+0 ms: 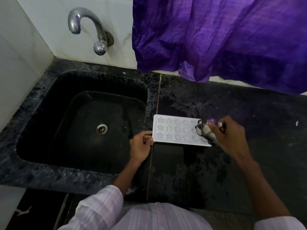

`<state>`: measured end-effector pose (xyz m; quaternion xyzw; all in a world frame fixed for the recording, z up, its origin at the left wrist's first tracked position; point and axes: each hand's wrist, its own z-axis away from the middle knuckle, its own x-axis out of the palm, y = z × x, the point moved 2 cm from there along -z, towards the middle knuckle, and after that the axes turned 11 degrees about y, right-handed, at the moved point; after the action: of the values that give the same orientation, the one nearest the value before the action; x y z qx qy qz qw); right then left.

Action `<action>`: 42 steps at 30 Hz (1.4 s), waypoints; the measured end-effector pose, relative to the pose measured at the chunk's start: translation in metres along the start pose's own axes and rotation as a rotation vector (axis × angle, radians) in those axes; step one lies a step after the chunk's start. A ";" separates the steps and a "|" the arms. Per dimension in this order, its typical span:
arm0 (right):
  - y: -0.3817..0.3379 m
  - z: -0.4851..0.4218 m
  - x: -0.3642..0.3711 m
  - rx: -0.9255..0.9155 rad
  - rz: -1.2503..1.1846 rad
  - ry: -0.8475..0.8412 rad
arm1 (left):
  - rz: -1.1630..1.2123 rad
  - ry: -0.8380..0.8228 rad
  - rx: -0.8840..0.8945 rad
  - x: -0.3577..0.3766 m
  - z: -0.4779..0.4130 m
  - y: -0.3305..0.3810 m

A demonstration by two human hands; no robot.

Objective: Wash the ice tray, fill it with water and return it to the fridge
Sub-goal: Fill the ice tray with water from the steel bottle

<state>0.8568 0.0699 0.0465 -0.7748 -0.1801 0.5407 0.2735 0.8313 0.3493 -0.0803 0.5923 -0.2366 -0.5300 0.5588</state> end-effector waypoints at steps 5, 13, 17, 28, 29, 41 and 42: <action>0.001 0.007 -0.001 -0.005 0.013 -0.008 | 0.005 -0.004 -0.002 0.000 0.000 -0.001; -0.001 0.015 -0.003 -0.007 0.024 -0.021 | 0.007 -0.006 0.003 0.000 0.001 -0.001; 0.000 0.019 -0.005 -0.023 0.034 -0.017 | 0.018 -0.003 -0.004 0.001 0.001 -0.002; 0.000 0.031 -0.010 -0.017 0.052 -0.030 | 0.025 -0.004 -0.012 0.001 0.001 -0.001; 0.000 0.032 -0.011 -0.013 0.052 -0.031 | 0.026 -0.003 -0.014 0.001 0.001 -0.001; 0.008 0.035 -0.020 -0.007 0.055 -0.001 | 0.018 -0.001 -0.007 0.001 0.002 0.000; 0.010 0.035 -0.020 -0.008 0.058 0.002 | 0.020 0.001 -0.009 0.001 0.002 0.000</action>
<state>0.8169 0.0586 0.0463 -0.7814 -0.1595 0.5468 0.2550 0.8296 0.3474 -0.0808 0.5877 -0.2400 -0.5250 0.5669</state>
